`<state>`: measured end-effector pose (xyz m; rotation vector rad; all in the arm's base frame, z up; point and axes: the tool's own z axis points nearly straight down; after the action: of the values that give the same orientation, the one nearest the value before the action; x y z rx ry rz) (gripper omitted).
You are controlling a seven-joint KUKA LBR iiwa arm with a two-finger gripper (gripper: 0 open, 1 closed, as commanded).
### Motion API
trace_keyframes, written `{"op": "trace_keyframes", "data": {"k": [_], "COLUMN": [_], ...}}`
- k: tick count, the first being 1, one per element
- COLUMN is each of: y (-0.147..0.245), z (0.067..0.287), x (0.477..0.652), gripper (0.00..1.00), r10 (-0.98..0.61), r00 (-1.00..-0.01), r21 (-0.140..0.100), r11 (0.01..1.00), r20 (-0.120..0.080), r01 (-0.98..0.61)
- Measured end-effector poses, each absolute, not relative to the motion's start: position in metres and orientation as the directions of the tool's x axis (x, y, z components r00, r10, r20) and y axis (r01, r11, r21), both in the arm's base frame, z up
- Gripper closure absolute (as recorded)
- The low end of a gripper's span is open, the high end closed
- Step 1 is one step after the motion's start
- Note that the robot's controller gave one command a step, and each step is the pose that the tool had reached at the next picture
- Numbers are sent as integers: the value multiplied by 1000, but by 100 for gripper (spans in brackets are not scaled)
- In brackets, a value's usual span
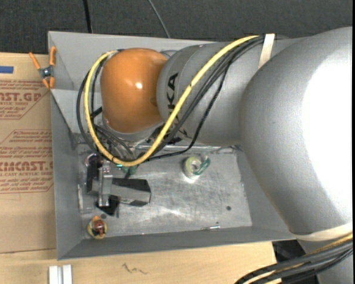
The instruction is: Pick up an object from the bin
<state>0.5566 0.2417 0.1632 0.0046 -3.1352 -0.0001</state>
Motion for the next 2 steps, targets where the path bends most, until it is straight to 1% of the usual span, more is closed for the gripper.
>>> {"op": "trace_keyframes", "data": {"k": [1, 2], "y": [241, 199], "z": [168, 78], "x": [559, 560], "gripper": [0, 100], "r10": [-1, -406], "r00": [-1000, -914], "r21": [2, 5], "r11": [1000, 914], "r20": [-1, -3], "r01": [-1, -406]}}
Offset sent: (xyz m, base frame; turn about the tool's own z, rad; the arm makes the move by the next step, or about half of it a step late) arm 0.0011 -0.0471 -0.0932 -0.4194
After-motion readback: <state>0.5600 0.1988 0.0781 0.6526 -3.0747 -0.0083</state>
